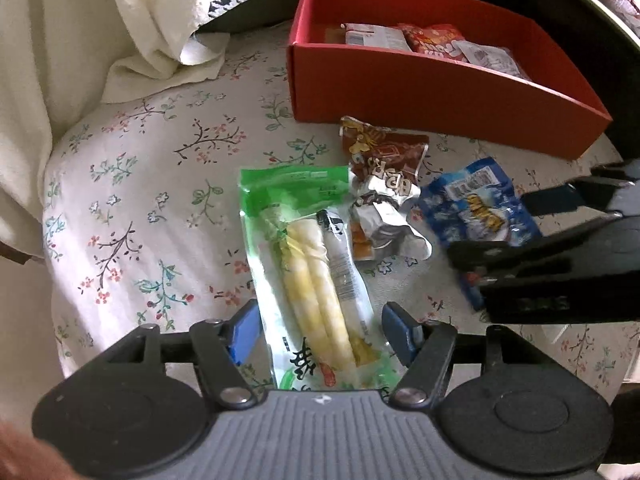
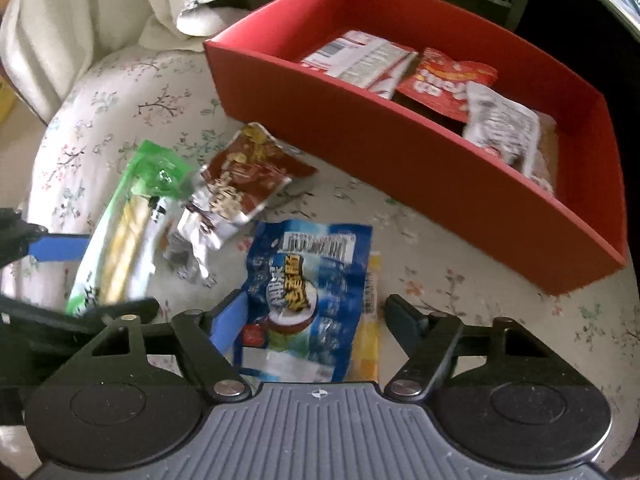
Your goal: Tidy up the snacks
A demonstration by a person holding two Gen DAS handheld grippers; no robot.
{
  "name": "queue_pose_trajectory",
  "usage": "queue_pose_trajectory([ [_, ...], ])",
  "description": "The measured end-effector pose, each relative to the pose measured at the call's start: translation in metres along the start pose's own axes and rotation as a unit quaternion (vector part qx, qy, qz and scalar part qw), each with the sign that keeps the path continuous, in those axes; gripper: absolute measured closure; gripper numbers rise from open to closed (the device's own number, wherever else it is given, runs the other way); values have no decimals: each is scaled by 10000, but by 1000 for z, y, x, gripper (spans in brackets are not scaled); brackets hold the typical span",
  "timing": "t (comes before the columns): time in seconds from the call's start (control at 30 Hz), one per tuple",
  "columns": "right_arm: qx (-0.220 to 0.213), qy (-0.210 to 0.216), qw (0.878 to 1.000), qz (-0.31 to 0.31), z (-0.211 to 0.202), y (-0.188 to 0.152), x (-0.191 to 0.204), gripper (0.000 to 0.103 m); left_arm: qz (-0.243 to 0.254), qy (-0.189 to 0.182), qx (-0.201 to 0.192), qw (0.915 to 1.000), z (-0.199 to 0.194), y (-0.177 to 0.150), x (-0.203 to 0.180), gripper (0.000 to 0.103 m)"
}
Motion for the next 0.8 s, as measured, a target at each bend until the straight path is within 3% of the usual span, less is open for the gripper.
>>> queue_pose_trajectory([
  [0.13, -5, -27, 10000, -24, -5, -6, -5, 28, 31, 50, -8, 10000, -1, -1, -2, 45],
  [0.27, 34, -100, 9999, -52, 2, -7, -2, 15, 100, 209, -64, 9997, 2, -1, -4, 36],
  [0.47, -74, -95, 9999, -79, 3, -3, 2, 22, -48, 233, -134, 9996, 4, 2, -1, 35],
  [0.53, -85, -70, 9998, -173, 0, -4, 3, 32, -14, 218, -157, 9996, 2, 2, -3, 44],
  [0.6, -98, -55, 9997, -213, -4, -6, 3, 33, -1, 139, -177, 9997, -3, 2, -5, 53],
  [0.77, -146, 47, 9997, -206, -12, -10, 0, 34, -125, -60, -208, 9997, -11, 1, -5, 62],
  [0.8, -201, 74, 9996, -168, -16, -9, -1, 47, -150, -90, -216, 9996, -13, 2, -5, 63],
])
Point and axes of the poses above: each gripper's, at about its wrist camera, not at the fingertips, and z roughly the way its jaws point, x to its left, y to its top, the point moved 3 cm from there along z, roughly the way its jaws point, and after that the axes turned 4 degrees about -z, right-handed, at the moved point
